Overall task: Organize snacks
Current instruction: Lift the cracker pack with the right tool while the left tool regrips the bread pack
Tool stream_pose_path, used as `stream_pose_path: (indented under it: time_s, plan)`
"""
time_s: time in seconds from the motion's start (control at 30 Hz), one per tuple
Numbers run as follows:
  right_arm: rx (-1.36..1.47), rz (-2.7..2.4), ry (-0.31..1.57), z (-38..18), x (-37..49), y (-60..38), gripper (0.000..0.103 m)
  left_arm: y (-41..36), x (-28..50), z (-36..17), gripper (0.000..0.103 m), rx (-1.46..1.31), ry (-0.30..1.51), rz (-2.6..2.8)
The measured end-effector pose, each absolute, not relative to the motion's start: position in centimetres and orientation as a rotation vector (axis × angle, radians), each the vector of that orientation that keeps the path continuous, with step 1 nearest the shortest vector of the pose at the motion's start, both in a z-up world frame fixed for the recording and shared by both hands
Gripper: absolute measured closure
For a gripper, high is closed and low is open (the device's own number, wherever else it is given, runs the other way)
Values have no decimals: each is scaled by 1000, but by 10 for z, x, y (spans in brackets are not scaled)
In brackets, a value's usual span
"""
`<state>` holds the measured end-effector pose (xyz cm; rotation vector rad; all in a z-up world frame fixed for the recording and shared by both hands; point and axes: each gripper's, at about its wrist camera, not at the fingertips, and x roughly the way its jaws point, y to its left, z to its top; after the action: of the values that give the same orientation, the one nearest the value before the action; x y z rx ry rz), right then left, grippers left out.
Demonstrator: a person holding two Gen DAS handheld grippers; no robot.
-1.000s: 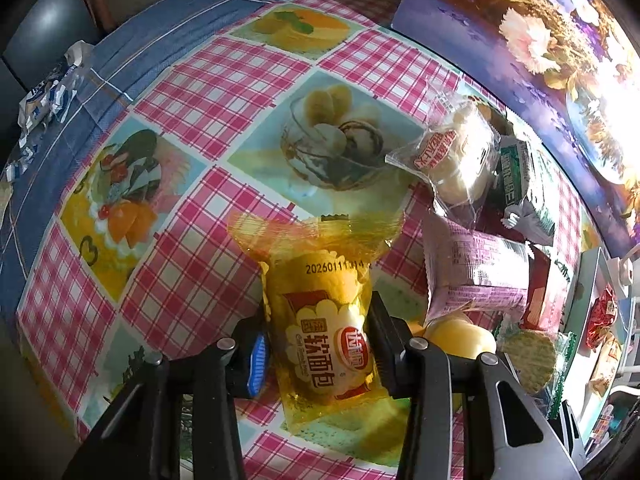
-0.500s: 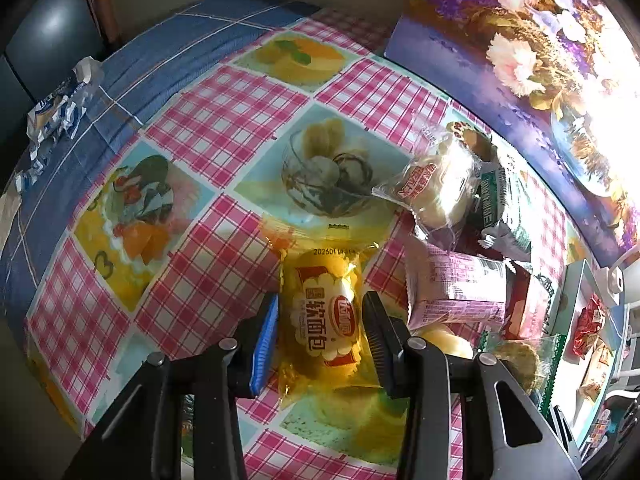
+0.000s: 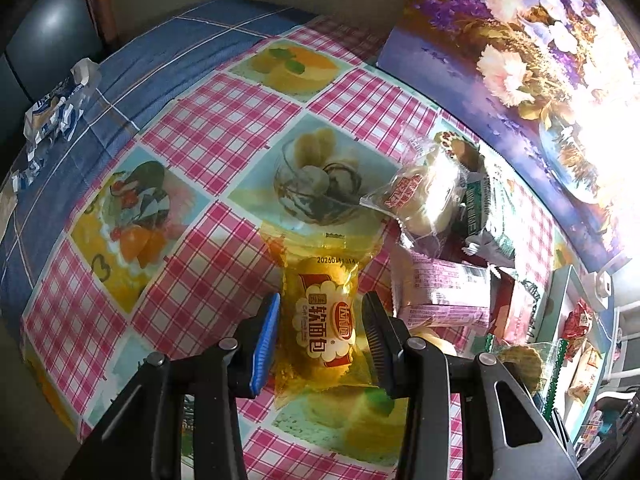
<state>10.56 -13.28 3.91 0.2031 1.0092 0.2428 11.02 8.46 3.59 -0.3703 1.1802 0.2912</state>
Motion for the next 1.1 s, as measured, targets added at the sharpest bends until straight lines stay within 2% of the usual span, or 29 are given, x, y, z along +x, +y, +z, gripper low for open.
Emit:
stream_pose_path:
  time_s: [0.2, 0.27, 0.4, 0.47, 0.87, 1.1]
  plan:
    - [215, 239, 979, 50, 102, -138, 80, 80, 110, 44, 61, -366, 1159, 275]
    - [219, 237, 971, 54, 102, -141, 80, 77, 110, 47, 67, -359, 1150, 269]
    - [224, 227, 956, 60, 101, -146, 80, 68, 112, 50, 70, -336, 1142, 237]
    - [229, 225, 956, 60, 101, -148, 80, 67, 114, 49, 79, -341, 1149, 222]
    - [220, 211, 979, 56, 103, -148, 80, 98, 110, 36, 79, -457, 1159, 240]
    - [231, 205, 1010, 49, 106, -150, 80, 99, 113, 34, 80, -433, 1152, 251]
